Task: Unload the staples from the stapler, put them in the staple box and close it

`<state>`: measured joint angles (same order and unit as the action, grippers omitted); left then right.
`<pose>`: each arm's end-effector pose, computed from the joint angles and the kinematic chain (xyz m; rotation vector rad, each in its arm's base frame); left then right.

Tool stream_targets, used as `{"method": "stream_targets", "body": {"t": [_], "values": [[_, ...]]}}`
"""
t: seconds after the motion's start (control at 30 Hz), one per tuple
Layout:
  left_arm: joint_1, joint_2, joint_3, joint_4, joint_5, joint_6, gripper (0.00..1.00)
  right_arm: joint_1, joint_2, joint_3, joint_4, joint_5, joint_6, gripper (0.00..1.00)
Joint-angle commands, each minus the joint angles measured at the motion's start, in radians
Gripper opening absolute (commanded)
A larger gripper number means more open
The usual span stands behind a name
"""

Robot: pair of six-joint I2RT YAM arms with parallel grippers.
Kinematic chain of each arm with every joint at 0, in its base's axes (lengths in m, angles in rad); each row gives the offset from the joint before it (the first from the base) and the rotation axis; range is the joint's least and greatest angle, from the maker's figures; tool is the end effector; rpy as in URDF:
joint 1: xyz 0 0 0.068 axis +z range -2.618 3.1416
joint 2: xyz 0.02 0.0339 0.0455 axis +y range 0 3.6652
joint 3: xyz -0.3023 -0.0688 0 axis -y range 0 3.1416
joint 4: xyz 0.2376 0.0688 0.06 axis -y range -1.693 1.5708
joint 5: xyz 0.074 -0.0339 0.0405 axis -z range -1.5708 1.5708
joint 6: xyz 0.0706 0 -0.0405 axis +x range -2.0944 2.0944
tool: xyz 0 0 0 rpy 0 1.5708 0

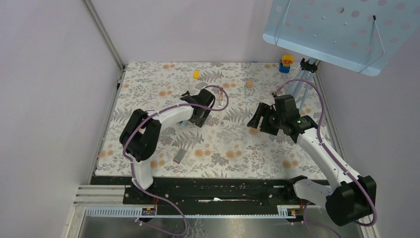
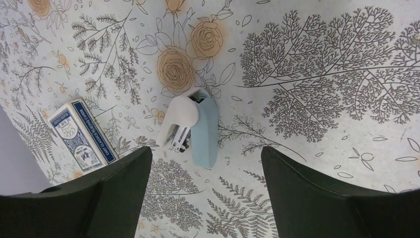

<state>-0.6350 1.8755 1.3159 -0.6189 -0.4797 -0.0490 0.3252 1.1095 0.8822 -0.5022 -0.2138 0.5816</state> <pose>0.3382 -0.2087 0.2003 0.6264 2.5115 0.4234 0.2198 0.0899 0.2938 0.1912 2.3779 0.6968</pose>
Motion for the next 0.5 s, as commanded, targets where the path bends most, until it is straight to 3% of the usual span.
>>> {"method": "stream_targets", "body": {"t": [0.0, 0.17, 0.47], "values": [[0.008, 0.023, -0.006, 0.017, -0.008, 0.013, 0.84, -0.005, -0.013, 0.0, 0.027, -0.019, -0.009, 0.75], [0.029, 0.049, -0.003, 0.024, 0.019, 0.002, 0.76, -0.005, -0.016, -0.001, 0.021, -0.015, -0.014, 0.75], [0.085, 0.062, 0.002, 0.039, 0.066, -0.007, 0.72, -0.005, -0.008, 0.003, 0.023, -0.023, -0.014, 0.75]]}}
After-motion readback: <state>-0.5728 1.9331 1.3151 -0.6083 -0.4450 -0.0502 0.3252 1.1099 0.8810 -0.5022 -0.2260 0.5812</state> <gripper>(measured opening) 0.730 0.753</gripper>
